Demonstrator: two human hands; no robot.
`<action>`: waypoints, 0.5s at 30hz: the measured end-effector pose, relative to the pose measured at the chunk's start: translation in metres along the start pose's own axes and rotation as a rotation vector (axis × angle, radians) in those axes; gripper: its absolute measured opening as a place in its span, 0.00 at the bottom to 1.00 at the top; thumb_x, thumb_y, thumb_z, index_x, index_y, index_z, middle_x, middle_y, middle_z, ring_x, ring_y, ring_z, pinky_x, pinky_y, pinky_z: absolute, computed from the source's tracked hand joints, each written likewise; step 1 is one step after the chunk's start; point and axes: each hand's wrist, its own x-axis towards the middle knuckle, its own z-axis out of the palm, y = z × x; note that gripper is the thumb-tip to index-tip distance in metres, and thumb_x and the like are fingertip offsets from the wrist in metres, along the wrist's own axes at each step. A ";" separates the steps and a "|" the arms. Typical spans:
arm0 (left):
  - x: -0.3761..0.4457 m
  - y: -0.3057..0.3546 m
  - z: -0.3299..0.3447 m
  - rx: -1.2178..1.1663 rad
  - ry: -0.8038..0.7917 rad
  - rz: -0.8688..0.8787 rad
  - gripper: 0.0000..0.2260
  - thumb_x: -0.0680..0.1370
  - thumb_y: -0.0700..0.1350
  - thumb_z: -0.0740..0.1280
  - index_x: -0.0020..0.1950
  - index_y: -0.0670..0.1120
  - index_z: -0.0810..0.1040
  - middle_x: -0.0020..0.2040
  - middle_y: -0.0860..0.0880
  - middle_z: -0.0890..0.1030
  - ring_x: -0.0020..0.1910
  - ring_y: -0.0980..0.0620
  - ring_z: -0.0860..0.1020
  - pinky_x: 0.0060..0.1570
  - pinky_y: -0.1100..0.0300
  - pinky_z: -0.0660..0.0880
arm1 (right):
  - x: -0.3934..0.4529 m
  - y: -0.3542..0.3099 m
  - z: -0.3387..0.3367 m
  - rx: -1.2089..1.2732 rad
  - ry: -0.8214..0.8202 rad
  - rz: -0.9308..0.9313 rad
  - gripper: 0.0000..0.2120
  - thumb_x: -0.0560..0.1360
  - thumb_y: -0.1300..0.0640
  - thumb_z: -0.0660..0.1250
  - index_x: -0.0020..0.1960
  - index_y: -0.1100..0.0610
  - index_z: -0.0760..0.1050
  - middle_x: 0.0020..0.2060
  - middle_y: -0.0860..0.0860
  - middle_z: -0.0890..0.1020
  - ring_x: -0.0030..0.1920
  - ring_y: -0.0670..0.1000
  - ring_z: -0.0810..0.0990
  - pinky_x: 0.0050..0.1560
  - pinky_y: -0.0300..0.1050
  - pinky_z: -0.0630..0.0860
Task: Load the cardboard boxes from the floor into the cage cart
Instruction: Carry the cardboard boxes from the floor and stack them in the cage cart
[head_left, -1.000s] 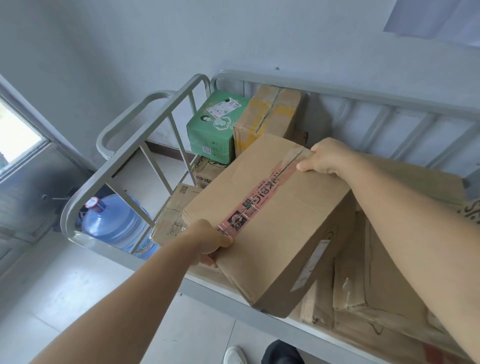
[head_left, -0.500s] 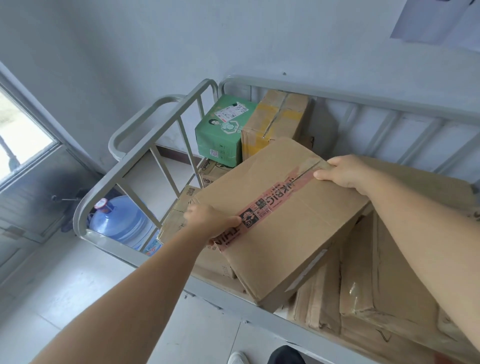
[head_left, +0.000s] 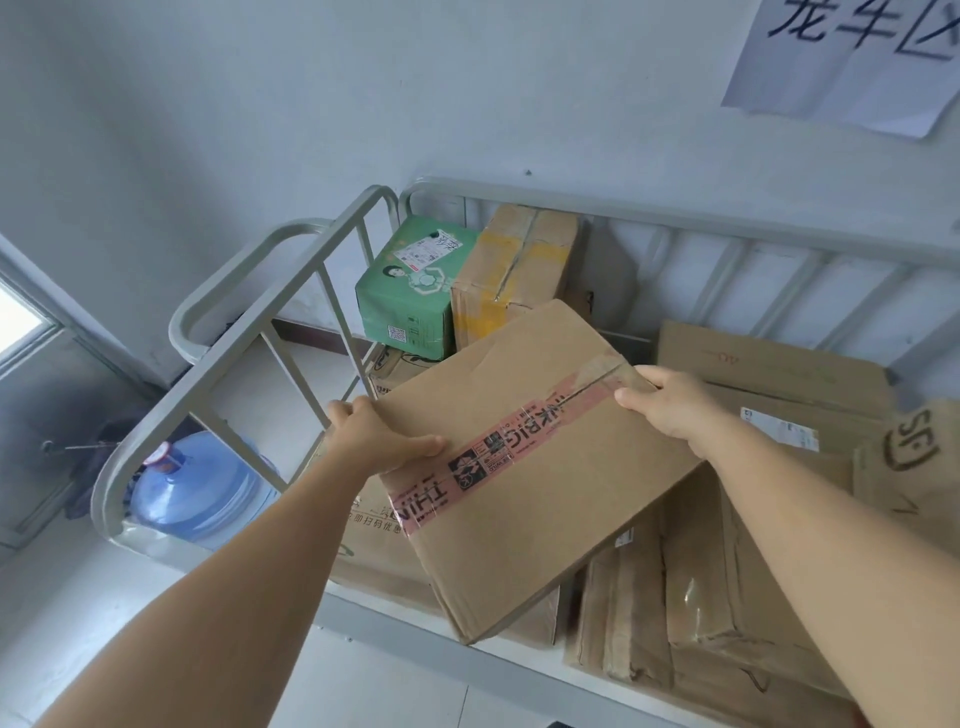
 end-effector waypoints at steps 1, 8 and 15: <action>0.004 0.000 0.000 0.060 0.019 0.009 0.53 0.59 0.68 0.76 0.74 0.43 0.59 0.68 0.46 0.59 0.67 0.44 0.65 0.64 0.45 0.71 | -0.003 0.000 0.003 -0.001 0.029 -0.002 0.32 0.74 0.45 0.70 0.76 0.48 0.65 0.71 0.51 0.72 0.67 0.56 0.73 0.68 0.58 0.69; 0.023 -0.003 -0.002 0.234 -0.017 0.162 0.53 0.62 0.68 0.74 0.77 0.48 0.53 0.73 0.46 0.63 0.73 0.44 0.60 0.72 0.41 0.57 | -0.062 0.005 0.047 0.263 0.366 0.230 0.59 0.69 0.46 0.77 0.79 0.51 0.35 0.79 0.55 0.42 0.78 0.59 0.51 0.73 0.57 0.60; 0.034 0.014 -0.009 0.151 -0.187 0.380 0.48 0.66 0.59 0.77 0.78 0.54 0.52 0.71 0.48 0.63 0.65 0.45 0.68 0.63 0.48 0.71 | -0.083 0.020 0.095 0.625 0.399 0.314 0.56 0.58 0.40 0.78 0.75 0.44 0.46 0.64 0.48 0.73 0.57 0.57 0.78 0.60 0.57 0.75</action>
